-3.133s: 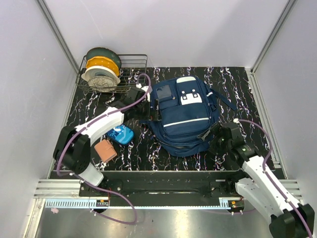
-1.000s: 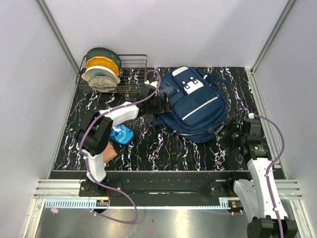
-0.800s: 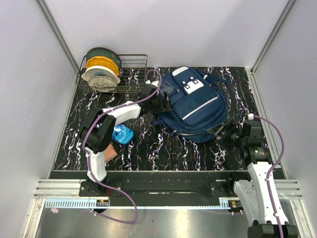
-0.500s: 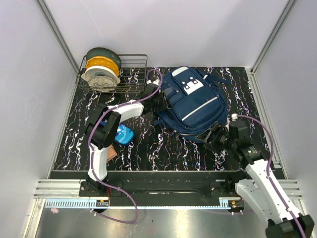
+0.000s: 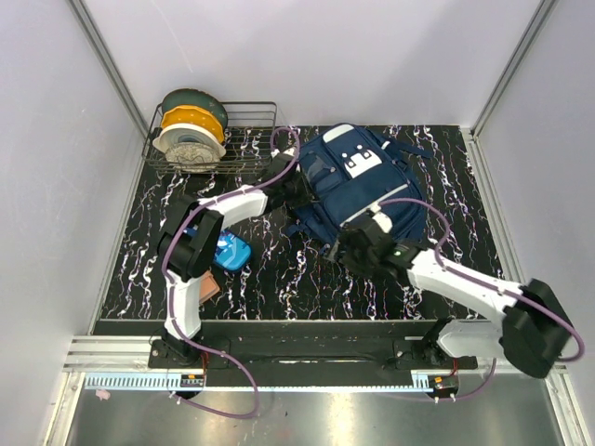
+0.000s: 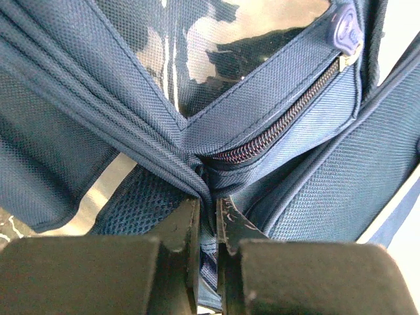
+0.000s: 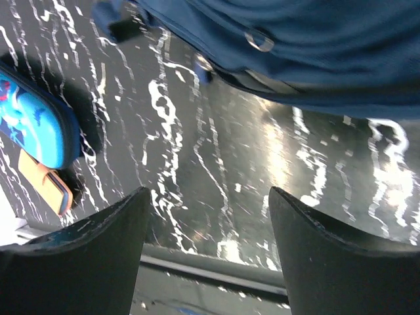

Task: Pack the student bag
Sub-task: Zip the student bag at the center of the board.

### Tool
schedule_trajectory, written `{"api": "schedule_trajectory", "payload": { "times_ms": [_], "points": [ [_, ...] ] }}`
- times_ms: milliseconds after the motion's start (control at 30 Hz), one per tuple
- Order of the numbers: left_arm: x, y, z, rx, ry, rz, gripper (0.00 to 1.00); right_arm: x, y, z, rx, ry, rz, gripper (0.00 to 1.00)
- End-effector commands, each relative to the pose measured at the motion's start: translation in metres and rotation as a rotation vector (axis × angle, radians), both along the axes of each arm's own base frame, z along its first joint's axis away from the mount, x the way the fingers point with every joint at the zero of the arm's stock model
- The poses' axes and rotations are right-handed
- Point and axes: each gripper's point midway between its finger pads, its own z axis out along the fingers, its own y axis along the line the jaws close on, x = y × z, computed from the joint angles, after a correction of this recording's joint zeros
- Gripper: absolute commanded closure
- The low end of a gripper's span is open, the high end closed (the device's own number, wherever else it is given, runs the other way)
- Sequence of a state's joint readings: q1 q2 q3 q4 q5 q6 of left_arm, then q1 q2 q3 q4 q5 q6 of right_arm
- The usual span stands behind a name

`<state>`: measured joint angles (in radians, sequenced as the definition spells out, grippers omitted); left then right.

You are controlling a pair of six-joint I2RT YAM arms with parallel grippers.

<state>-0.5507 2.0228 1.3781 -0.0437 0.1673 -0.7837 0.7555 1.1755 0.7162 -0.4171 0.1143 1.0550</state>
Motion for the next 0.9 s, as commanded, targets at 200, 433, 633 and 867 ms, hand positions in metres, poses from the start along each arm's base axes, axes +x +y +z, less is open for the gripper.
{"api": "schedule_trajectory", "payload": {
  "times_ms": [200, 433, 633, 867],
  "points": [
    [-0.024, -0.006, 0.074, -0.100, -0.068, -0.088, 1.00, 0.068, 0.052, 0.006, -0.081, -0.180, -0.132, 0.23],
    [-0.025, -0.006, 0.081, -0.111, -0.074, -0.094, 1.00, 0.079, 0.062, -0.021, -0.185, -0.163, -0.164, 0.31],
    [-0.025, -0.007, 0.086, -0.117, -0.079, -0.106, 1.00, 0.087, 0.053, -0.036, -0.307, -0.158, -0.182, 0.35],
    [-0.027, -0.007, 0.085, -0.120, -0.074, -0.114, 1.00, 0.086, 0.052, -0.044, -0.352, -0.131, -0.177, 0.44]
  ]
}}
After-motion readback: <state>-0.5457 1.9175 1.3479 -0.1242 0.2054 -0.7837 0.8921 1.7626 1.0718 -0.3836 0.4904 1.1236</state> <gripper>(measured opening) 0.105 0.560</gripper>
